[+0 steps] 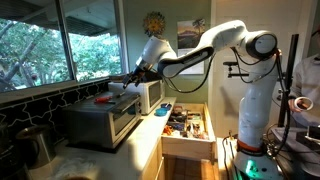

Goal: Move the butter knife from on top of the oven to the round tray

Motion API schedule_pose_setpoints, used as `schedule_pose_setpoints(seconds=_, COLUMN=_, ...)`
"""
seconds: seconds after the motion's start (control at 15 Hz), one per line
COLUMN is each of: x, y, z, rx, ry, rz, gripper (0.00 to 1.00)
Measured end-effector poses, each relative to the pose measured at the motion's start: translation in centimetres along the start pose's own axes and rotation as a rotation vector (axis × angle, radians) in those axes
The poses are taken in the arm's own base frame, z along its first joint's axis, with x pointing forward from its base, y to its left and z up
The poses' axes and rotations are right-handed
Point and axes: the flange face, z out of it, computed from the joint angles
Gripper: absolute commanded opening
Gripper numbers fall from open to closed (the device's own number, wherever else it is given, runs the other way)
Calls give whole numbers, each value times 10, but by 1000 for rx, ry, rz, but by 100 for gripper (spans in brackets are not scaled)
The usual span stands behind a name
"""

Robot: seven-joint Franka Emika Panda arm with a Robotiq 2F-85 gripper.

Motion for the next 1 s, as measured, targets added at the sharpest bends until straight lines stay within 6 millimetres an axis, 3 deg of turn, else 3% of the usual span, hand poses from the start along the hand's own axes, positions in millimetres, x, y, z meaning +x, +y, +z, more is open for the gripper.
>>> schedule_pose_setpoints(seconds=0.27, x=17, y=-15, z=50, rx=68, ry=-88, rz=-73, gripper=100)
schedule_pose_setpoints(seconds=0.4, x=27, y=-27, z=66, rx=127, ry=-106, rz=-165, gripper=100)
schedule_pose_setpoints(seconds=0.67, x=50, y=-34, z=75, rx=139, ry=-111, rz=-332, gripper=100)
schedule_pose_setpoints(seconds=1.0, x=53, y=-35, z=78, rx=138, ry=-100, rz=-334, gripper=97)
